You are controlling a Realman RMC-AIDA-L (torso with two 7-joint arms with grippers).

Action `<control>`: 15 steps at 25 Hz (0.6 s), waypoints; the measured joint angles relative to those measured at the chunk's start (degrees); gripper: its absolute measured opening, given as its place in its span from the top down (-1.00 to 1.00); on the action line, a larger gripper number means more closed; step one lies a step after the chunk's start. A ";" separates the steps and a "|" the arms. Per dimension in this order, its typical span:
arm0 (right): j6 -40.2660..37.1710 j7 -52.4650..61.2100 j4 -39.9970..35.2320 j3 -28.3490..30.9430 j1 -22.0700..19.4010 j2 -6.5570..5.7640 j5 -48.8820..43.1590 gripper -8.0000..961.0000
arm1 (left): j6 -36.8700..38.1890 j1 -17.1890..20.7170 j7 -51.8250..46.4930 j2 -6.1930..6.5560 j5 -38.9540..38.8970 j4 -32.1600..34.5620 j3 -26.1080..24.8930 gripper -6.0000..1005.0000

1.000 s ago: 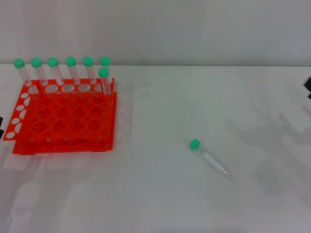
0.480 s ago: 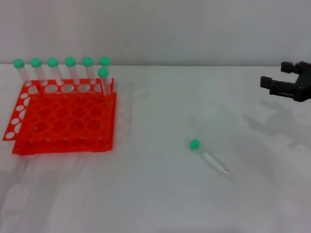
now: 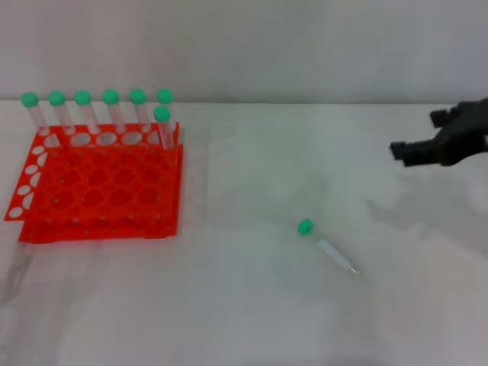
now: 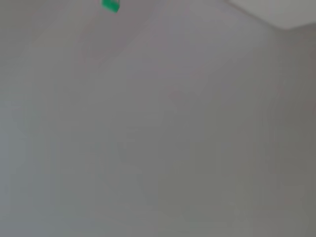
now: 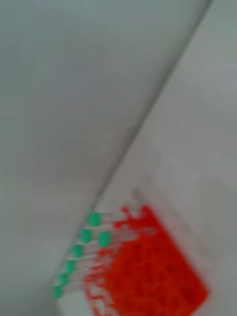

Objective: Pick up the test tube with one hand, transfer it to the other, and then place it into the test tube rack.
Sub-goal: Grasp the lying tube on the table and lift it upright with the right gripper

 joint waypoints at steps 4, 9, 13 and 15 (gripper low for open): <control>5.44 10.30 -1.30 -6.51 3.77 0.31 -8.89 -0.51 | 1.44 -0.29 0.17 -0.01 0.05 -0.11 0.28 -0.74; 9.46 19.90 1.62 -15.39 8.41 0.41 -15.46 -0.49 | 1.64 -0.46 0.29 -0.12 0.04 -0.46 0.33 -0.73; 10.12 24.15 6.02 -20.85 12.34 0.59 -16.42 -0.47 | 1.63 -0.52 0.31 -0.12 0.07 -0.28 0.36 -0.72; 10.19 25.79 9.13 -23.07 14.53 0.71 -16.55 -0.46 | 1.64 -0.52 0.32 -0.11 0.08 -0.19 0.36 -0.72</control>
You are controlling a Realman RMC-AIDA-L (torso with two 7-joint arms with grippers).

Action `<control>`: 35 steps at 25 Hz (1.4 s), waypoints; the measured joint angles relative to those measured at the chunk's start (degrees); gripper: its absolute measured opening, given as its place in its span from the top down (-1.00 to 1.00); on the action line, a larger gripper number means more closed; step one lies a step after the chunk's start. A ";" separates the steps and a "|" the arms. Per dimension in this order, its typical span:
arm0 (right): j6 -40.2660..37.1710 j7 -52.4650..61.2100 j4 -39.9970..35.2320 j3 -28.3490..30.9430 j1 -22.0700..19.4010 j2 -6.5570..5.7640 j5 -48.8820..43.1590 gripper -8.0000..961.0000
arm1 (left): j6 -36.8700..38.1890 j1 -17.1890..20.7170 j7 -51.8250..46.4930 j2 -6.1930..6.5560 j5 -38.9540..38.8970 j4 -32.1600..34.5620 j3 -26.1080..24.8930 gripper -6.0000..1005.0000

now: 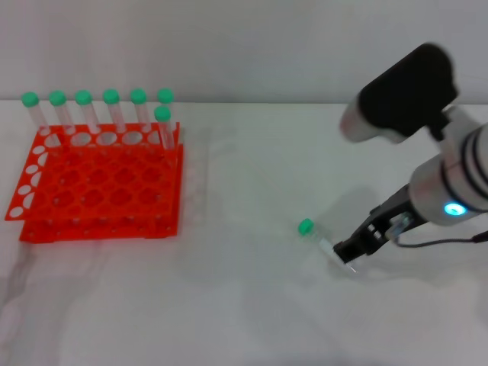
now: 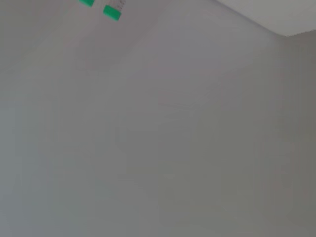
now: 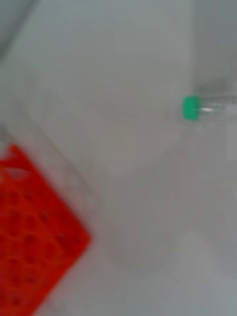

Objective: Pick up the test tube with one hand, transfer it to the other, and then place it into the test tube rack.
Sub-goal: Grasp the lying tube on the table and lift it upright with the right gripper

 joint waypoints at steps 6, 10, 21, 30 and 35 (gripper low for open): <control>-1.44 4.72 11.74 -6.10 7.63 0.45 0.22 -0.44 | -0.01 -0.22 0.02 0.19 0.31 0.10 0.10 -0.72; -2.91 7.00 17.85 -8.97 11.30 0.53 0.28 -0.42 | 0.03 -0.35 0.08 0.25 0.14 0.16 0.07 -0.71; -4.93 7.27 23.53 -8.88 13.64 0.52 2.86 -0.36 | 0.06 -0.55 0.09 0.38 0.03 0.22 -0.33 -0.70; -6.57 7.28 25.91 -10.16 15.14 0.52 3.23 -0.11 | 0.06 -0.55 0.09 0.37 -0.03 0.21 -0.35 -0.69; -7.09 7.16 28.35 -10.10 16.13 0.52 3.86 0.06 | 0.02 -0.55 0.09 0.36 -0.03 0.21 -0.44 -0.68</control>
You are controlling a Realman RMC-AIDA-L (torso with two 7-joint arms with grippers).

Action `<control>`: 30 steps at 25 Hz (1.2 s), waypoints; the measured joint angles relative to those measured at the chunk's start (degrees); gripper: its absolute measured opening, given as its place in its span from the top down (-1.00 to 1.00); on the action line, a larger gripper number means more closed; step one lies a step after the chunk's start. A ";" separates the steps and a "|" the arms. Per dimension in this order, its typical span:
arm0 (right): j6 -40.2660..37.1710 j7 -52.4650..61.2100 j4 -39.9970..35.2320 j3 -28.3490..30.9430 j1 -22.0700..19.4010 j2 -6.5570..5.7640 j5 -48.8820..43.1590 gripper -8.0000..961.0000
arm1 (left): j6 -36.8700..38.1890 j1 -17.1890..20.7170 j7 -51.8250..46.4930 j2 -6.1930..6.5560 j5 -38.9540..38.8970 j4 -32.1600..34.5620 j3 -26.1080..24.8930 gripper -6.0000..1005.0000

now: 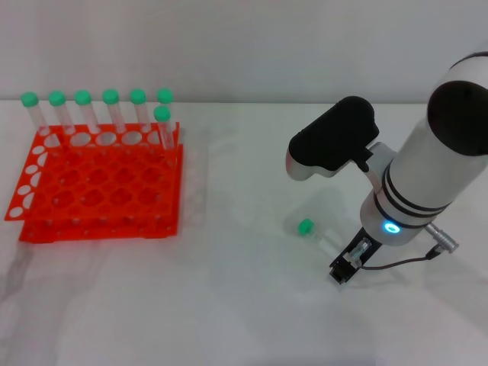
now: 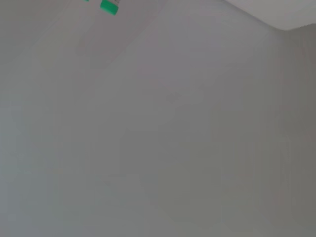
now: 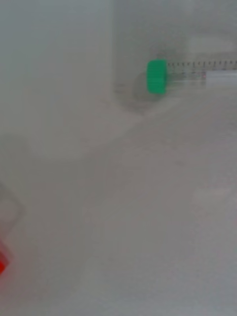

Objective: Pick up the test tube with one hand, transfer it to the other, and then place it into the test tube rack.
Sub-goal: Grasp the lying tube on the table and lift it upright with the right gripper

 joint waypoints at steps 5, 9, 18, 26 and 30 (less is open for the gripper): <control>-0.48 -0.48 3.03 0.33 1.41 0.00 0.88 0.19 | -0.04 0.00 0.00 0.00 -0.08 0.00 -0.01 -0.68; -0.79 -1.76 3.43 0.91 1.67 -0.07 2.04 0.30 | -0.10 0.02 0.00 0.00 -0.09 0.00 0.00 -0.67; -0.11 -5.61 0.53 5.24 -0.81 -0.31 2.84 0.52 | -0.68 0.44 0.00 0.00 -0.08 0.00 0.03 -0.66; 0.04 -8.75 -8.77 9.29 -6.62 -0.69 2.45 0.60 | -0.84 0.62 -0.12 0.01 -0.07 0.00 0.35 -0.43; -3.43 -13.13 -19.73 13.18 -14.08 -0.57 3.44 0.60 | -0.86 0.62 -0.21 -0.03 -0.07 -0.30 0.39 -0.38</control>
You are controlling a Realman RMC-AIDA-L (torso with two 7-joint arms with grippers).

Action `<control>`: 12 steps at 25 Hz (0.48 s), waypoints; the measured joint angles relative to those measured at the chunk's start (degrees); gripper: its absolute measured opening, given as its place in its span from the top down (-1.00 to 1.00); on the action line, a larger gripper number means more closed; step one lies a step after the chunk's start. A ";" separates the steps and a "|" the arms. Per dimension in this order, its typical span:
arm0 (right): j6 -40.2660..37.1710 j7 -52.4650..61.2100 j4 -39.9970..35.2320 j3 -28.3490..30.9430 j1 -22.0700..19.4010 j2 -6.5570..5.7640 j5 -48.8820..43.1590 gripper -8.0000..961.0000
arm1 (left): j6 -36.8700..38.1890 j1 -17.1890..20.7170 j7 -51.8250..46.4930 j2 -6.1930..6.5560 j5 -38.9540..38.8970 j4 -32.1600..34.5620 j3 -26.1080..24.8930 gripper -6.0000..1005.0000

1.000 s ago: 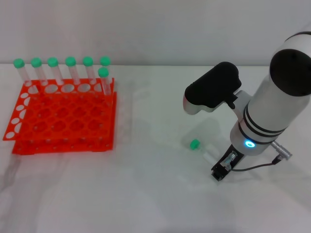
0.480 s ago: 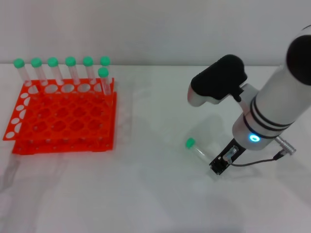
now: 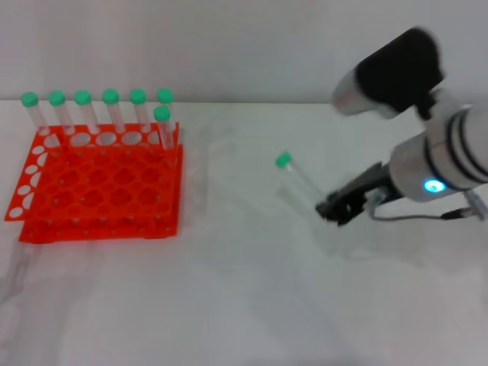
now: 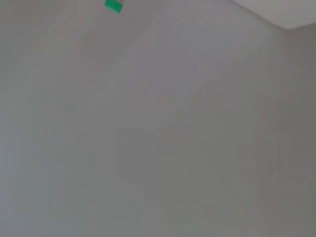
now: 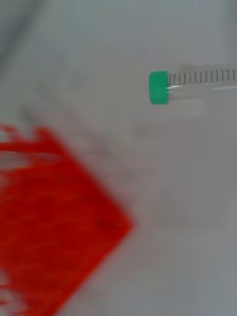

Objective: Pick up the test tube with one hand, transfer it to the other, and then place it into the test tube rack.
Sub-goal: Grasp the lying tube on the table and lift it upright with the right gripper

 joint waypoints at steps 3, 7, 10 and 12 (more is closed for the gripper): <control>-5.28 -5.21 -7.46 2.39 -6.99 -0.12 3.71 0.60 | -0.01 -0.20 -0.11 0.03 1.48 -0.06 0.77 -0.38; -13.27 -16.51 -11.10 6.78 -15.87 -0.23 15.87 0.60 | -0.01 -1.10 -0.18 0.44 5.25 0.08 1.86 -0.38; -17.36 -29.39 -7.67 9.05 -20.17 -0.49 29.83 0.60 | -0.12 -1.44 -0.12 0.51 5.92 0.11 1.88 -0.39; -18.10 -41.23 -3.13 9.90 -22.14 -0.60 40.93 0.60 | -1.13 -1.48 0.03 0.53 6.54 0.13 1.89 -0.39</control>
